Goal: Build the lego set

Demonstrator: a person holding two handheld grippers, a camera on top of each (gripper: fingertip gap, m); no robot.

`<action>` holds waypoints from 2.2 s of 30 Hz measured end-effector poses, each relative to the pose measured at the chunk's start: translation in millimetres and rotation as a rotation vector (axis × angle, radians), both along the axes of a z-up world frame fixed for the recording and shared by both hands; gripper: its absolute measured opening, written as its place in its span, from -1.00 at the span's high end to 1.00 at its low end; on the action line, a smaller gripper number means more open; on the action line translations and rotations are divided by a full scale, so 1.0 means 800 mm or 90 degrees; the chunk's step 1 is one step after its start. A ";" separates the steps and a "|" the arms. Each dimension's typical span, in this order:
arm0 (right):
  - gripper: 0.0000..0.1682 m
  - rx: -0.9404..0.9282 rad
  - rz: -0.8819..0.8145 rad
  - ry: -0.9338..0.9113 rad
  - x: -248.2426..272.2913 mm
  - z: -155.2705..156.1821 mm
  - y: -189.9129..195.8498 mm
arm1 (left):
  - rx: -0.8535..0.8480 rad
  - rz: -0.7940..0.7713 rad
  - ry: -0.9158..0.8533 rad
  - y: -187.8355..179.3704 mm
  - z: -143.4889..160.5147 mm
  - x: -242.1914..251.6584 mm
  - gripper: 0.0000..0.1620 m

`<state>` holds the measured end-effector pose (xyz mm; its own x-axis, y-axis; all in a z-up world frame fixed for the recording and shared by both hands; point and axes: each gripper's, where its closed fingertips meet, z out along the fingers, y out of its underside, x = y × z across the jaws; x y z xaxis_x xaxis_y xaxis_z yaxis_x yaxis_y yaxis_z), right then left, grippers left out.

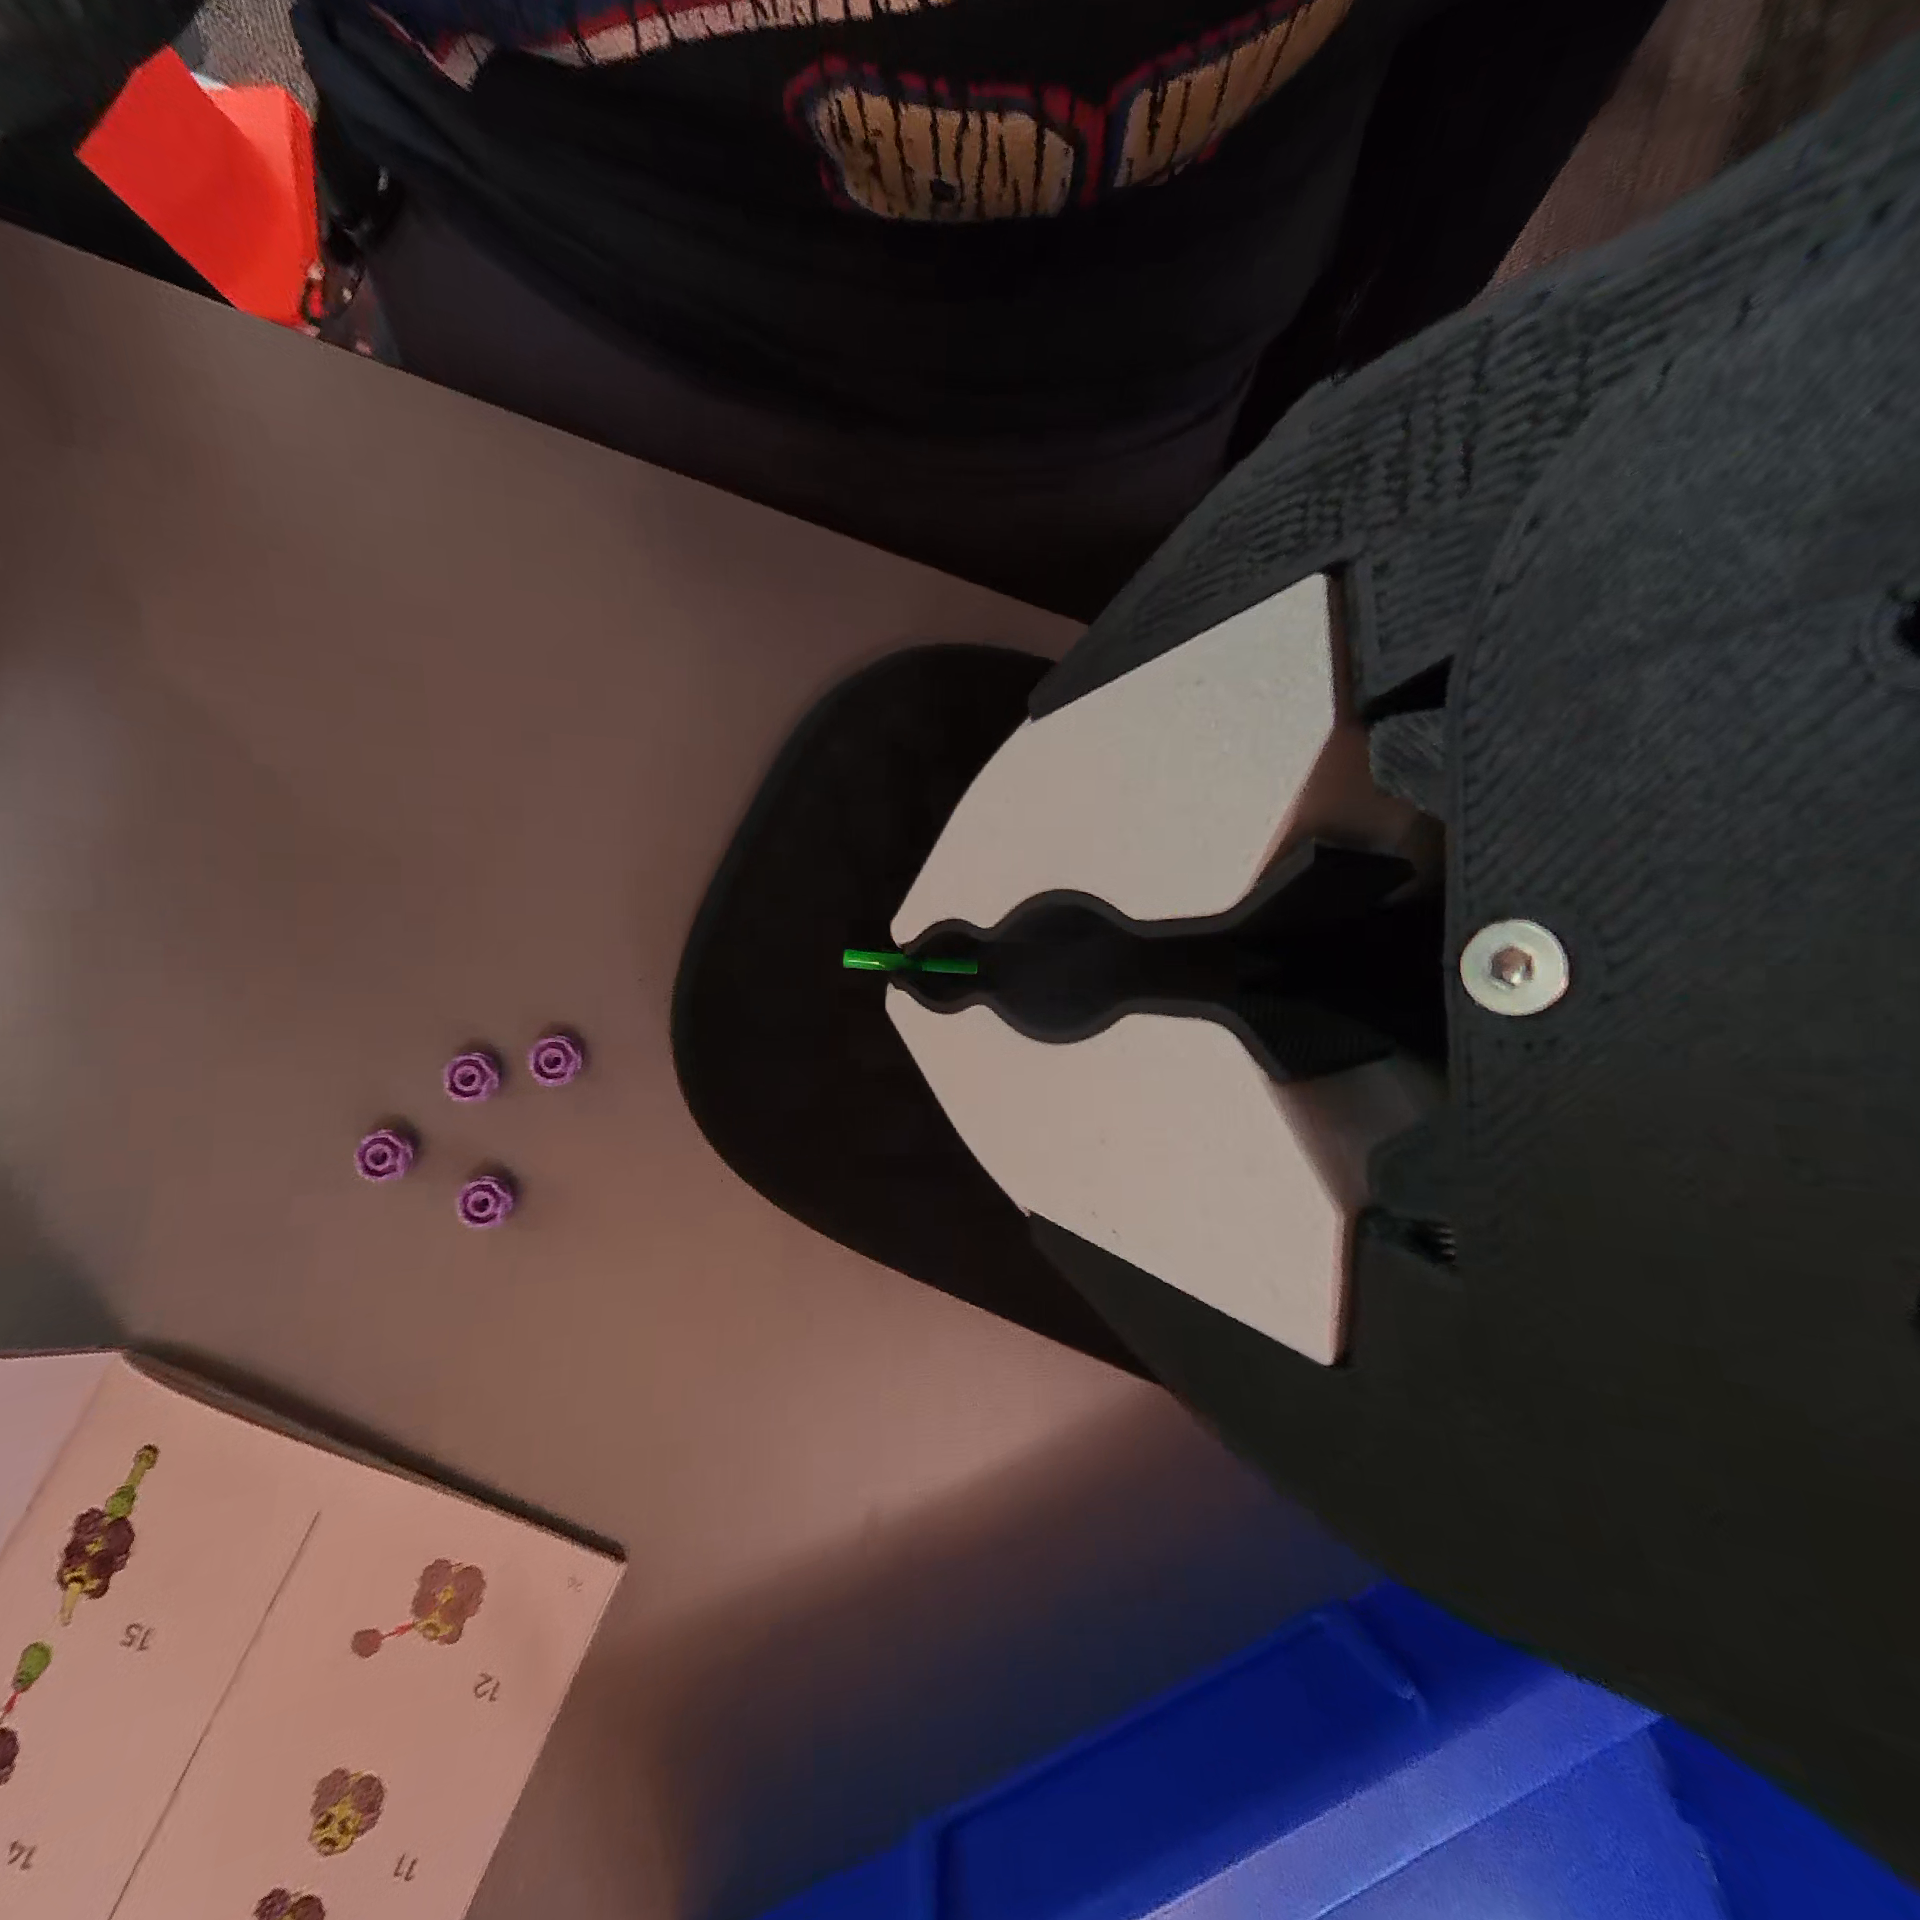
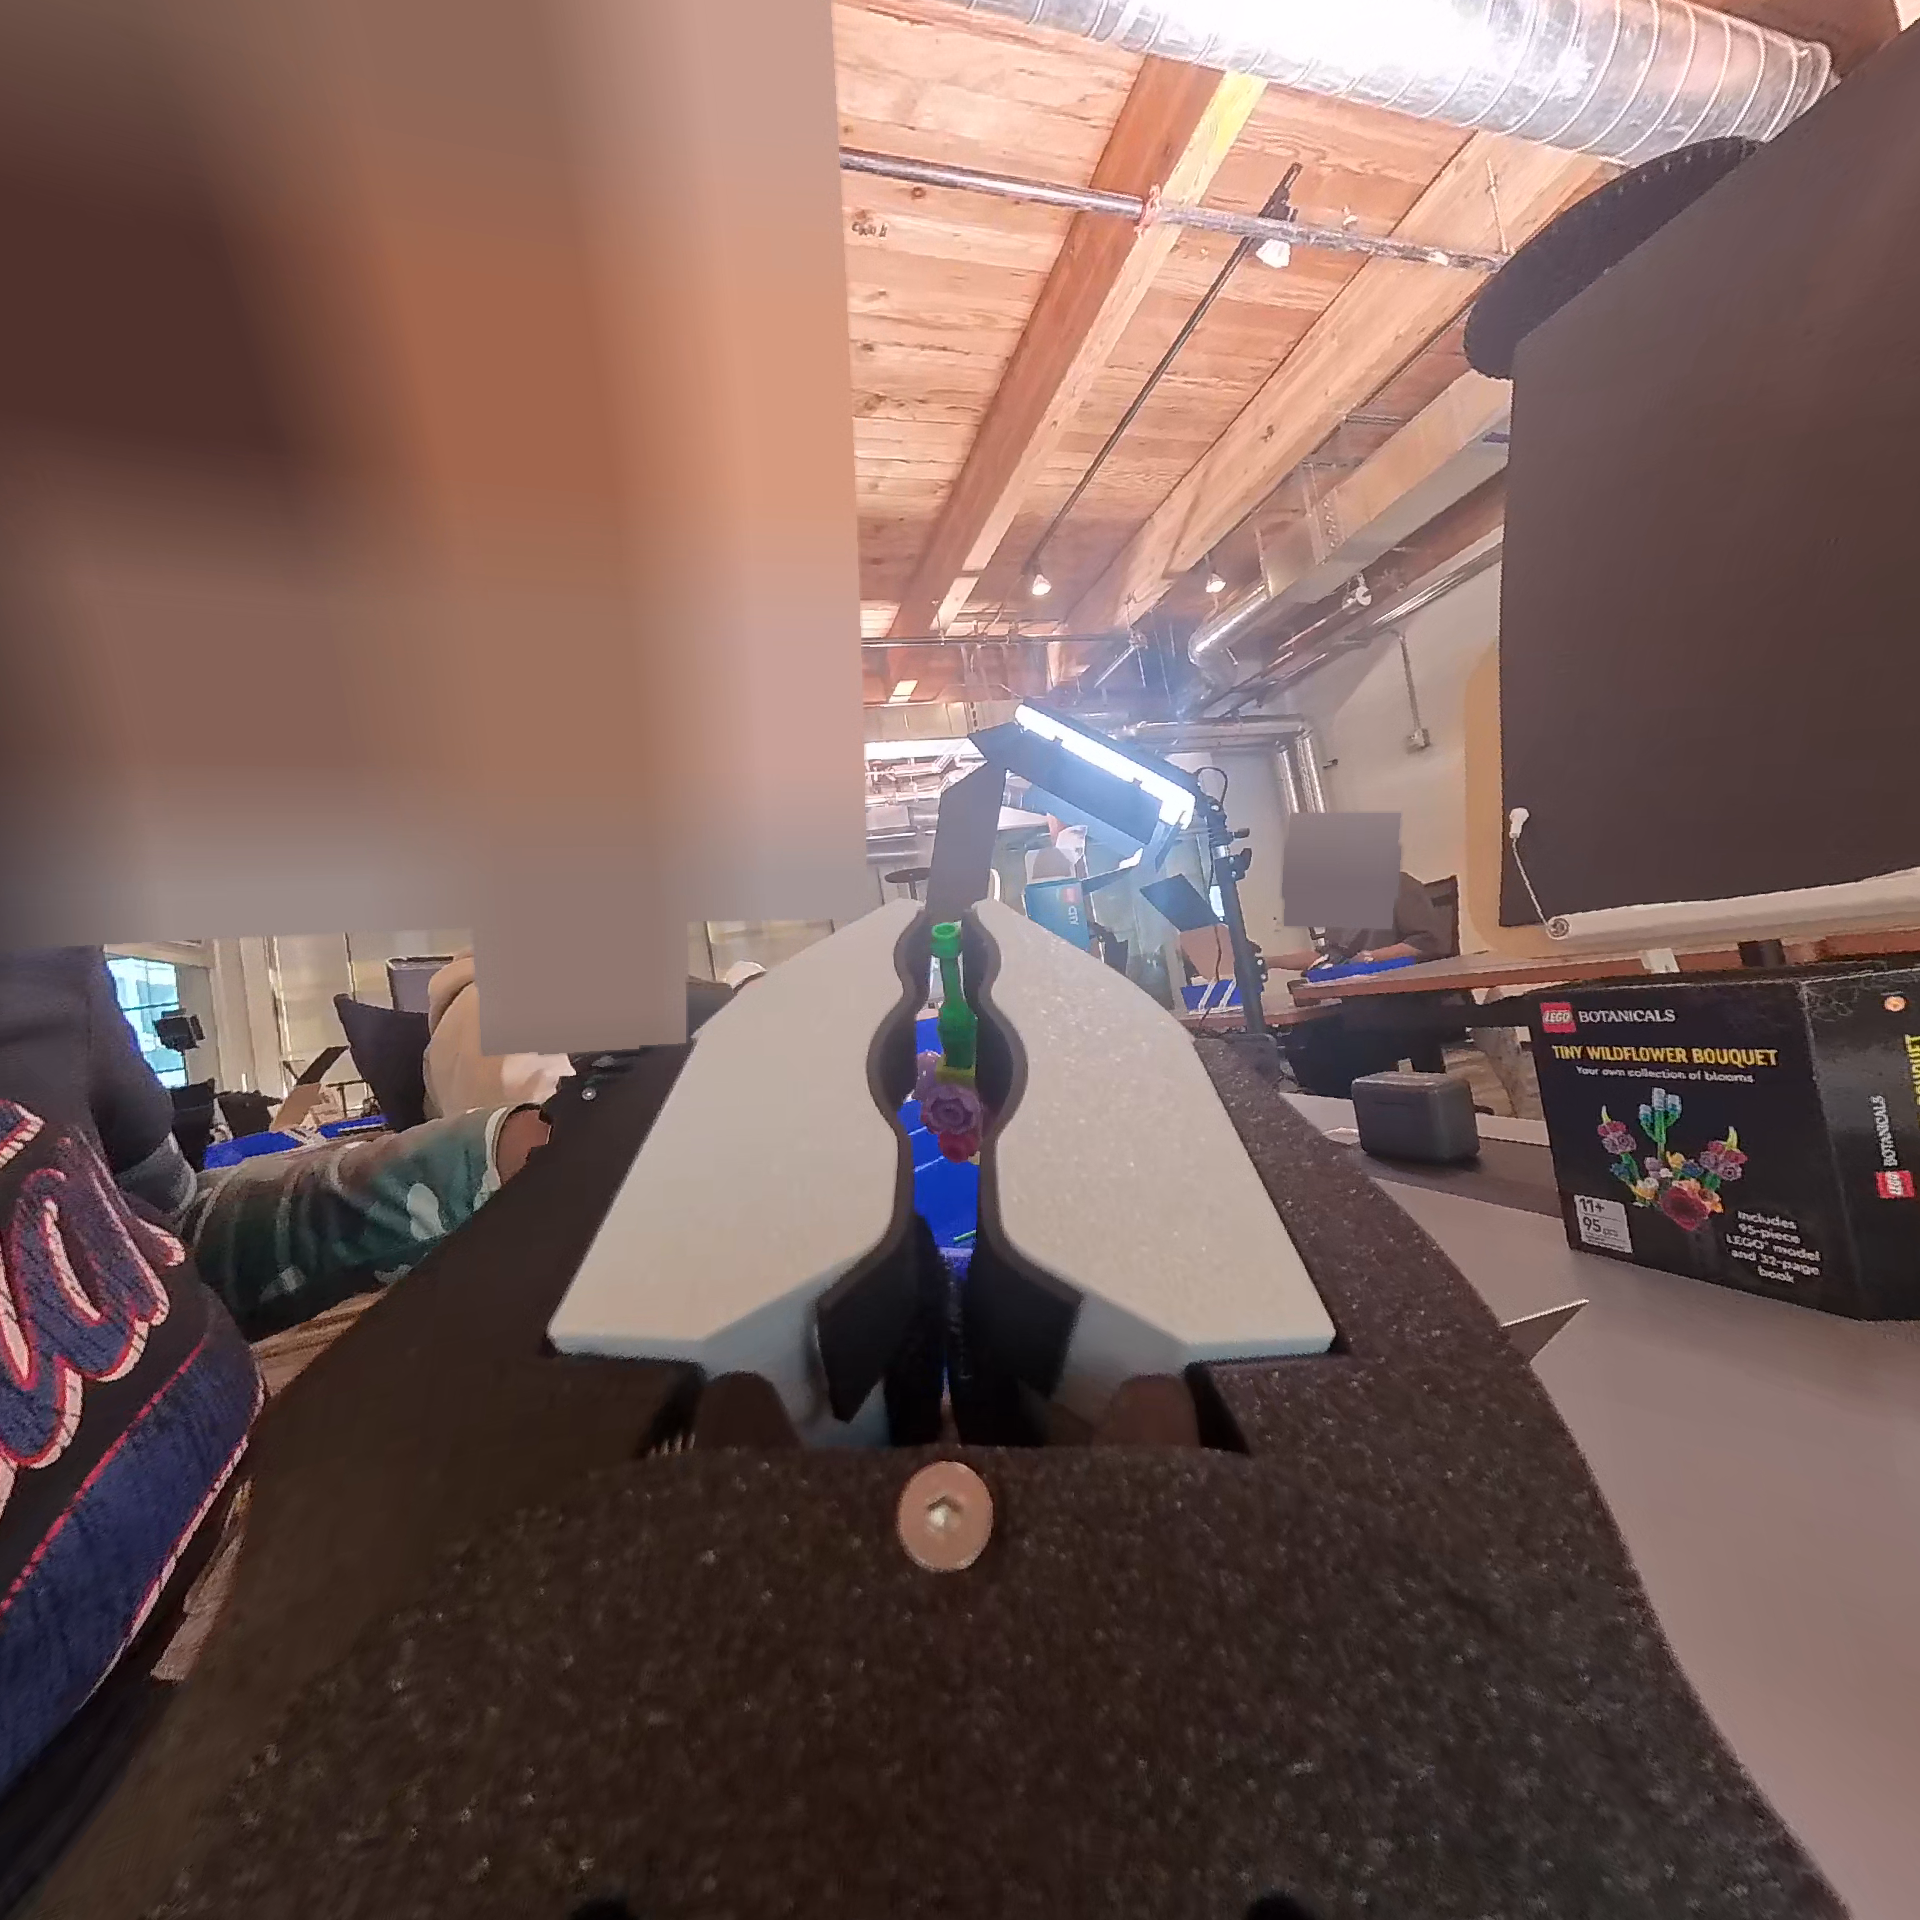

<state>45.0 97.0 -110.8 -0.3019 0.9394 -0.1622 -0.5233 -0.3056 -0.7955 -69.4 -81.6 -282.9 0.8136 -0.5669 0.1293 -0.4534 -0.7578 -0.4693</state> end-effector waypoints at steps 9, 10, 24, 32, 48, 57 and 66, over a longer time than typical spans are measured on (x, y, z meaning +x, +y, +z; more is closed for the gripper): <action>0.93 0.000 0.008 0.001 0.000 0.000 -0.002 | 0.041 -0.026 -0.073 0.028 0.009 0.048 0.95; 0.93 0.003 0.007 -0.001 0.000 0.000 -0.003 | 0.048 -0.034 -0.067 0.035 0.006 0.055 0.95; 0.94 0.030 0.009 -0.033 -0.010 -0.008 -0.012 | 0.058 -0.098 -0.049 0.092 -0.027 0.118 0.96; 0.94 0.050 -0.001 -0.058 -0.016 -0.014 -0.015 | 0.051 -0.073 -0.075 0.094 -0.031 0.118 0.81; 0.94 0.019 0.065 -0.084 -0.035 -0.004 -0.040 | 0.584 0.066 -0.242 0.170 0.162 0.099 0.65; 0.94 0.022 0.133 -0.099 -0.045 0.002 -0.073 | 0.592 -0.008 -0.280 0.164 0.166 0.124 0.72; 0.81 0.048 0.126 -0.136 -0.057 0.000 -0.084 | 0.618 0.044 -0.329 0.153 0.171 0.102 0.76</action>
<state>-0.2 30.1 -110.6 -0.4470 0.8775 -0.1740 -0.2779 -0.3211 -0.9054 12.3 41.0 -146.0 0.8240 -0.5665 -0.0134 -0.0021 0.0205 -0.9998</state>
